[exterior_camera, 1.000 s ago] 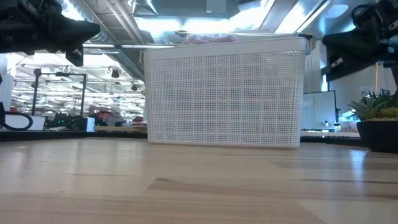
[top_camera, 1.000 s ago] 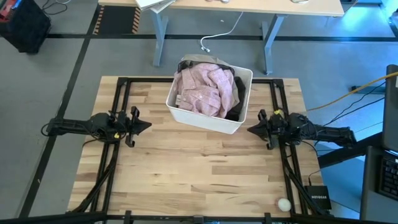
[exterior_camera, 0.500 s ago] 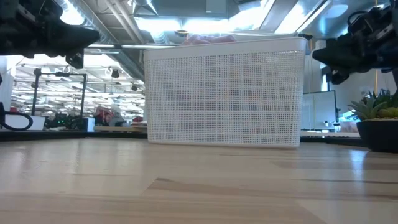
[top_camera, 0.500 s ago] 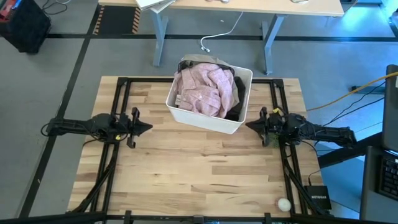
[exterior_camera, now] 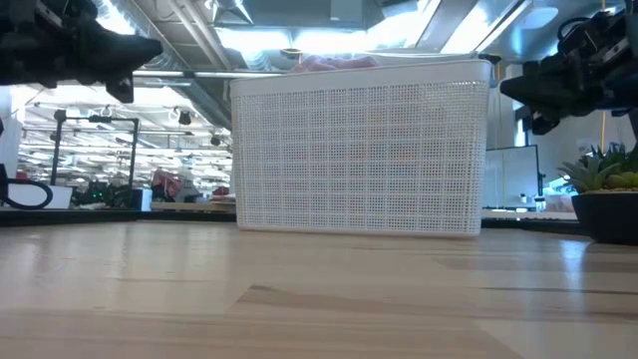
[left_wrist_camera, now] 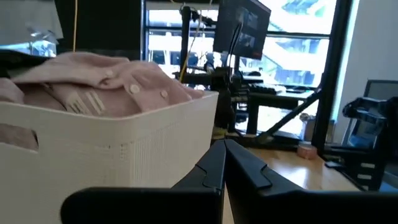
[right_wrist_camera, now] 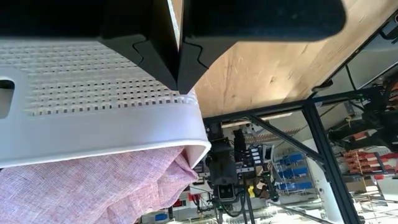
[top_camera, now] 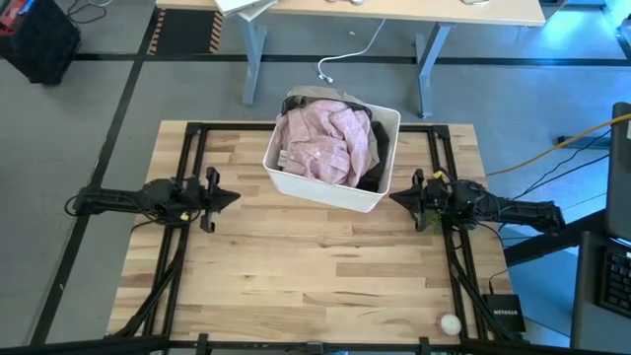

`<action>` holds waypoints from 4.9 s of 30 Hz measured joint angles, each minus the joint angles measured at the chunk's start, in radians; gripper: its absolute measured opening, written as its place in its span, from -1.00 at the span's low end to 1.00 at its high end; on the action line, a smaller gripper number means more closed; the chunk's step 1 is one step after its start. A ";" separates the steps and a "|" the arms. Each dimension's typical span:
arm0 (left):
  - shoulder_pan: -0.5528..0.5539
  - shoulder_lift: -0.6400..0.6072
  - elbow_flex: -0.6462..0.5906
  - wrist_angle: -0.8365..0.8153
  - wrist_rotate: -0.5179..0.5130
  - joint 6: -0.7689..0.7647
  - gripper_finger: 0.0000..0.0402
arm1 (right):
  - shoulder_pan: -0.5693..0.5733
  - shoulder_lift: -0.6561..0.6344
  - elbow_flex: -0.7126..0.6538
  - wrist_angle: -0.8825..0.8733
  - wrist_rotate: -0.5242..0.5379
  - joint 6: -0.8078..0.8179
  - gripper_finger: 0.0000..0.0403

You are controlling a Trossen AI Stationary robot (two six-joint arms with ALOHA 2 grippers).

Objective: Sort clothes
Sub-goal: Return to Home Position

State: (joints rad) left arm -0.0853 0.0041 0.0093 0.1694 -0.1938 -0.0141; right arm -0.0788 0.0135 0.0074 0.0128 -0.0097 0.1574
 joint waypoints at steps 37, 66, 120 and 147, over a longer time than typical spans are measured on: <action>0.000 0.000 0.000 -0.127 0.026 -0.080 -0.98 | 0.000 0.000 -0.001 0.000 0.000 0.001 -0.91; 0.006 0.000 0.000 -0.159 0.199 -0.038 -0.98 | 0.000 0.000 -0.001 0.000 0.000 0.001 -0.91; 0.005 0.000 0.000 -0.160 0.199 -0.038 -0.98 | 0.000 0.000 -0.001 0.000 0.000 0.000 -0.91; 0.005 0.000 0.000 -0.160 0.199 -0.038 -0.98 | 0.000 0.000 -0.001 0.000 0.000 0.000 -0.91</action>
State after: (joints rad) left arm -0.0799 0.0044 0.0093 0.0093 0.0048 -0.0518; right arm -0.0791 0.0138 0.0064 0.0126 -0.0101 0.1578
